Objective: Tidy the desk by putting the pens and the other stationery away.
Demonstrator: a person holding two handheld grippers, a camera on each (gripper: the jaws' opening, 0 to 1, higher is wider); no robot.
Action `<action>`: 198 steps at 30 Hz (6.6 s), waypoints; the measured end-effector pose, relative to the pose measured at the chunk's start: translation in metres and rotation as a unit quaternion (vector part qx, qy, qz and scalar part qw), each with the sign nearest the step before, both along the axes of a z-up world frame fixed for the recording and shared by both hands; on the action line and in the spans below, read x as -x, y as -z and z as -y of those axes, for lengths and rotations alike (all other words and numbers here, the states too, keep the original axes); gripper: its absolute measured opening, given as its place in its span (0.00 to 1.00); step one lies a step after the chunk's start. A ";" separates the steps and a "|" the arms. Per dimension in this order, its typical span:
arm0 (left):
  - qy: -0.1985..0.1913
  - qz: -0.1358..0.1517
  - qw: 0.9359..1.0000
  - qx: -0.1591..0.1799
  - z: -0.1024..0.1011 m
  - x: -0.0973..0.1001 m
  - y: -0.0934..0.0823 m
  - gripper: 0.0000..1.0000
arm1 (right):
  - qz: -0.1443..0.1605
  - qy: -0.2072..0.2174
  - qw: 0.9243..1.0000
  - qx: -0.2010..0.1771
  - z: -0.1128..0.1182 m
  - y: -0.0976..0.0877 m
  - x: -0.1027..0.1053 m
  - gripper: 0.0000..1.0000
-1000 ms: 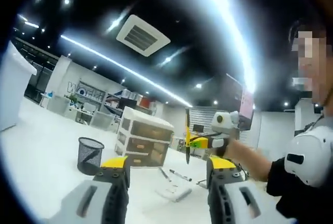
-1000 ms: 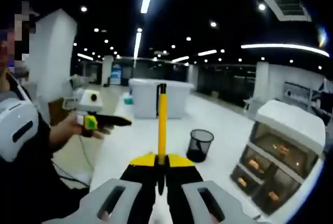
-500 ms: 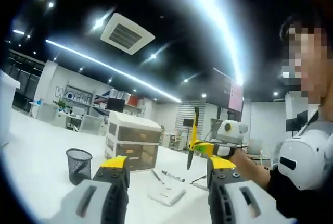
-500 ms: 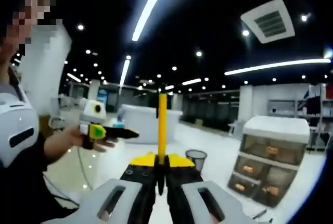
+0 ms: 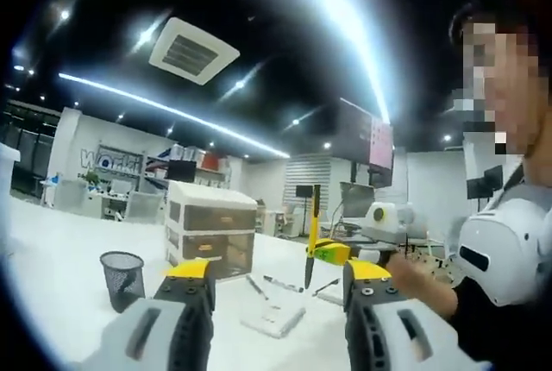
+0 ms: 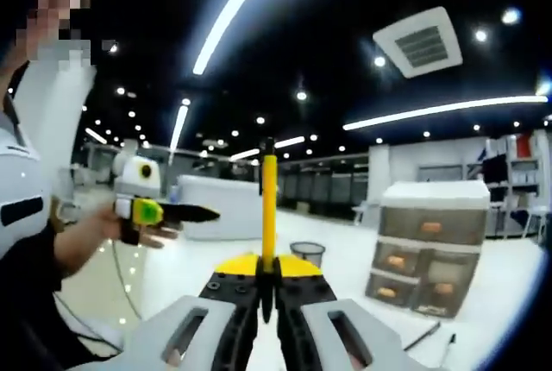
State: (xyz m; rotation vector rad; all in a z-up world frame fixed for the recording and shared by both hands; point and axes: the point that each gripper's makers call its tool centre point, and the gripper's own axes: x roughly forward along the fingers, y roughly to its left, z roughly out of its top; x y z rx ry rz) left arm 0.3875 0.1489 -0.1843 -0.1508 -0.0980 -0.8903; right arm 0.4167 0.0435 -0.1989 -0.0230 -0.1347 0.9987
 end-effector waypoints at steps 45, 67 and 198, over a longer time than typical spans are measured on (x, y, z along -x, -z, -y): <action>0.056 0.014 0.997 -0.060 0.060 -0.015 0.003 0.11 | -0.016 -0.056 0.998 0.029 -0.046 0.047 0.025 0.04; 0.049 -0.021 0.996 -0.075 0.062 -0.016 0.014 0.07 | -0.014 -0.047 0.998 0.047 -0.044 0.060 0.027 0.27; -0.228 -0.027 0.964 -0.131 -0.085 -0.201 0.060 0.39 | -0.132 0.079 0.988 0.023 0.083 0.116 0.057 0.46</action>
